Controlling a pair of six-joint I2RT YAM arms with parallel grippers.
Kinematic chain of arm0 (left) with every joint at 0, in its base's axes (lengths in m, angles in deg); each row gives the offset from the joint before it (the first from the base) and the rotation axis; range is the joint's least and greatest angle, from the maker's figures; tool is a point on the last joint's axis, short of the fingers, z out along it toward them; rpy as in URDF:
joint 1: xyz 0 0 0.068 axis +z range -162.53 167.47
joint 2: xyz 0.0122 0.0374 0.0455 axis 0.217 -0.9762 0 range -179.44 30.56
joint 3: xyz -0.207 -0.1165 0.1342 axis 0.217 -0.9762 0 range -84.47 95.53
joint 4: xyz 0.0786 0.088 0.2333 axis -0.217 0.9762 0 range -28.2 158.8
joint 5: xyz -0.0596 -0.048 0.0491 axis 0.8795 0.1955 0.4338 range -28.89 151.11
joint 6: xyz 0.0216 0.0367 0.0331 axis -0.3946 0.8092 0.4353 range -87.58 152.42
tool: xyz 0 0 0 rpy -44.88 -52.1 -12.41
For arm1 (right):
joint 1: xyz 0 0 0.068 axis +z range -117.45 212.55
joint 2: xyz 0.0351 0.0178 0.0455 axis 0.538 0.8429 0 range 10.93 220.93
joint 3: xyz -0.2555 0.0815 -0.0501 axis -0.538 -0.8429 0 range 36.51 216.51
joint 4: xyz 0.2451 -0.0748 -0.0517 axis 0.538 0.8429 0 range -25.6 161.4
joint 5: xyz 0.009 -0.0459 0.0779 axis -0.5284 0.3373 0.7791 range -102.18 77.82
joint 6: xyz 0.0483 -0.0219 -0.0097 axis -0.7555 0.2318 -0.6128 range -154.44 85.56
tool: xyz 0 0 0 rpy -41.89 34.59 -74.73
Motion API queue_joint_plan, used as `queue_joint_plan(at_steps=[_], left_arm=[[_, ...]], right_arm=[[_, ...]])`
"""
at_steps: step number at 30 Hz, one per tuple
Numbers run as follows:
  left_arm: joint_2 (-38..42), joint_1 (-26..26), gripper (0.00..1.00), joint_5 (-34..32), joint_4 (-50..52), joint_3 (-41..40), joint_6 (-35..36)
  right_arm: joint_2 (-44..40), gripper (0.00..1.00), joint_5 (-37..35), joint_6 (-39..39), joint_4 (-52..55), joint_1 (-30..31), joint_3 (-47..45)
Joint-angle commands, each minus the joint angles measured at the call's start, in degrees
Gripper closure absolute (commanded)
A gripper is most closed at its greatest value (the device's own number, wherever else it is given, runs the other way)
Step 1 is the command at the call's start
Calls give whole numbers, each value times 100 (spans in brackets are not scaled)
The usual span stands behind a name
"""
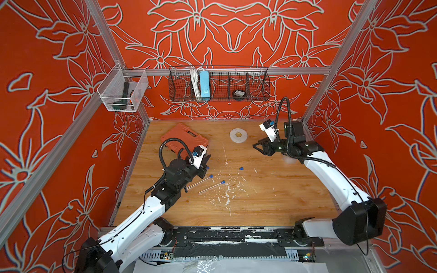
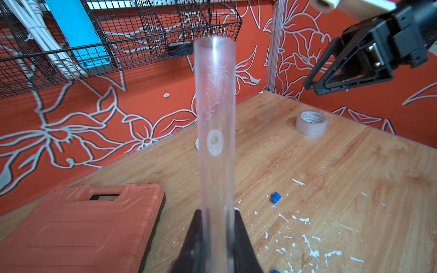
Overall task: Insert stoppers into test tubes
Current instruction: Pick up the stopper from the center of the board.
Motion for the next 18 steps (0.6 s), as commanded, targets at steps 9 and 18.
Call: queue_joint_plan(at_steps=[9, 18], left_arm=[[129, 39, 100, -213, -220, -32, -73], [137, 39, 100, -275, -230, -63, -13]], right_arm=[[1644, 52, -571, 4715, 1440, 325, 366], [2620, 54, -1154, 5580, 1594, 887, 674]])
